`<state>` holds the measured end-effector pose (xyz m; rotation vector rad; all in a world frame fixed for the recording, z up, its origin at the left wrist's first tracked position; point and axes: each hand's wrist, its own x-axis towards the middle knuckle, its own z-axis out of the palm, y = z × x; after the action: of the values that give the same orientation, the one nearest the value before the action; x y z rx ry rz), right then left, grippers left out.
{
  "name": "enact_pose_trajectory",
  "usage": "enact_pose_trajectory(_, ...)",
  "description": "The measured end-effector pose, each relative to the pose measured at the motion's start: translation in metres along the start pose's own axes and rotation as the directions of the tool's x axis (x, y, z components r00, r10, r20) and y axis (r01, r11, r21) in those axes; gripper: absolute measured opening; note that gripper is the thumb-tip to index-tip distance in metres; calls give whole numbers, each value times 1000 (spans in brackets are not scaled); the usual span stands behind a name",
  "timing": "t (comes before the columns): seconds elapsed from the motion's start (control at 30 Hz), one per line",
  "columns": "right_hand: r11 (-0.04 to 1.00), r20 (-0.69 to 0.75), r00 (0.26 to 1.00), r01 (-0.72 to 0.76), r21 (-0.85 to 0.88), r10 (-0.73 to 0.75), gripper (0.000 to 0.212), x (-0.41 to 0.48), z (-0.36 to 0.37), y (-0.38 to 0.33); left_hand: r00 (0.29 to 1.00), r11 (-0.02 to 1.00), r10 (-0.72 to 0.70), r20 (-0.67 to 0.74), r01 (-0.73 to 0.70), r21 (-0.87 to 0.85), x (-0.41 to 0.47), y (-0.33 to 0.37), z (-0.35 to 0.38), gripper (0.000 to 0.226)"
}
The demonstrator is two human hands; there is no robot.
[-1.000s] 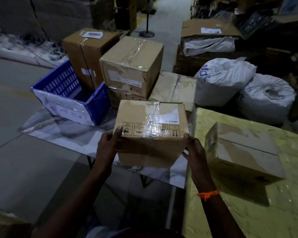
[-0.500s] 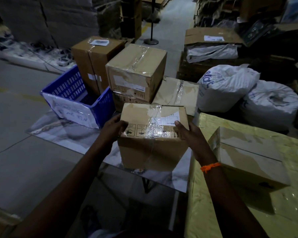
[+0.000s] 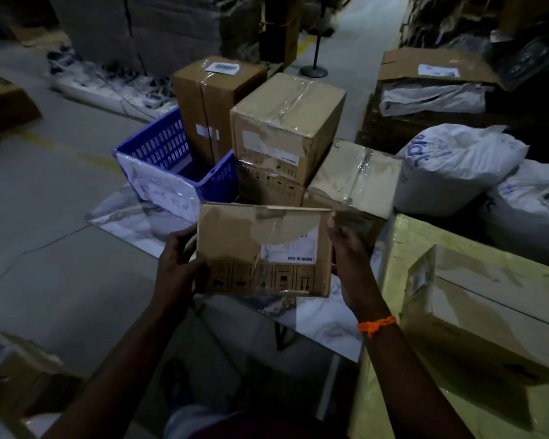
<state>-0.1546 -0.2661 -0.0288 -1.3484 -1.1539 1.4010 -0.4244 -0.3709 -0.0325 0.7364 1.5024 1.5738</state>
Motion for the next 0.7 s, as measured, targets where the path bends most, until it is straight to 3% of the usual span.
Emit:
enact_pose_trajectory(0.13,1000,10,1000,-20,-5,20,59,-10,4,7,992,989,-108,-67,101,-106,-14,-15,-7,31)
enact_pose_trajectory(0.23,1000,59,998,-5,-28,7,48,-21,-2,14,976,969,-217,-35,211,-132,-18,-12,-6,43)
enact_pose_trajectory(0.43,995,161,982,-102,6,100,32,-33,-22,42,928,927,-367,55,370,-59,-18,-32,-7,43)
enact_pose_trajectory(0.5,992,153,980,-126,-30,130,27,-38,-23,52,925,926,-373,76,376,-27,-19,-43,-8,34)
enact_pose_trajectory(0.6,988,146,978,-134,-82,145,43,-41,-24,72,924,929,-368,100,369,17,-21,-64,-8,41)
enact_pose_trajectory(0.7,981,119,980,-145,-127,160,18,-41,-26,83,922,929,-370,111,367,49,-19,-83,-8,48)
